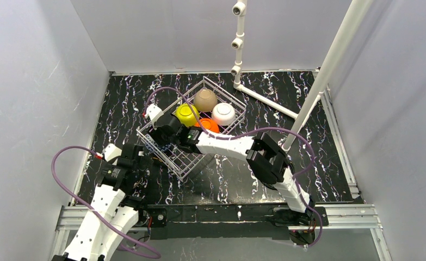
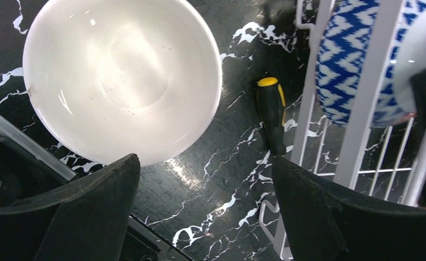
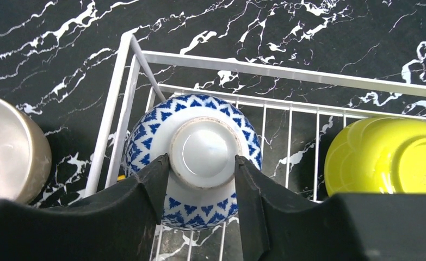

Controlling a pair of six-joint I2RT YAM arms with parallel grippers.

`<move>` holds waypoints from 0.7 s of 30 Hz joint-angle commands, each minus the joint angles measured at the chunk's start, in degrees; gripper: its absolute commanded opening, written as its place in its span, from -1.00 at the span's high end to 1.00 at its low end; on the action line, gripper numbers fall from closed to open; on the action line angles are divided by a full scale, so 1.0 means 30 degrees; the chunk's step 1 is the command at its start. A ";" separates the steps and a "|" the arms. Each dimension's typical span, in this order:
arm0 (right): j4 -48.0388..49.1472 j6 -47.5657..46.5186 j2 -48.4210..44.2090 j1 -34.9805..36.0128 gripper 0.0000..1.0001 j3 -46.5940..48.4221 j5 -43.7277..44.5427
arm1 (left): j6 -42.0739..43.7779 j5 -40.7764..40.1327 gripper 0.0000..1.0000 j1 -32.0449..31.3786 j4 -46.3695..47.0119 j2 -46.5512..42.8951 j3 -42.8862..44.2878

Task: Load the bowls into the dish rack

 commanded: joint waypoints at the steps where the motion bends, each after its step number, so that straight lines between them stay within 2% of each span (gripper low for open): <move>1: -0.1013 -0.2387 -0.1098 -0.0694 -0.03 -0.0808 0.1475 | -0.0753 -0.0743 -0.77 0.0112 -0.0915 0.0561 -0.0477; 5: -0.0948 -0.2834 -0.1268 -0.0691 -0.02 -0.0880 0.3384 | -0.1075 -0.0938 -0.77 0.0100 -0.1029 0.1041 -0.0759; 8: -0.0807 -0.3443 -0.1385 -0.0686 -0.04 -0.1002 0.3701 | -0.1069 -0.0976 -0.75 0.0105 -0.1033 0.1125 -0.0796; 13: -0.0919 -0.3640 -0.1322 -0.0693 -0.13 -0.1330 0.0548 | -0.0992 -0.1032 -0.73 0.0114 -0.0902 0.0778 -0.0738; 16: -0.1226 -0.3322 -0.1277 -0.0693 -0.22 -0.1266 -0.0123 | -0.0866 -0.1008 -0.73 0.0096 -0.0879 0.0535 -0.0709; 21: -0.1599 -0.2564 -0.2072 -0.0689 -0.53 -0.1277 -0.1249 | -0.0660 -0.1049 -0.73 0.0096 -0.0857 0.0221 -0.0622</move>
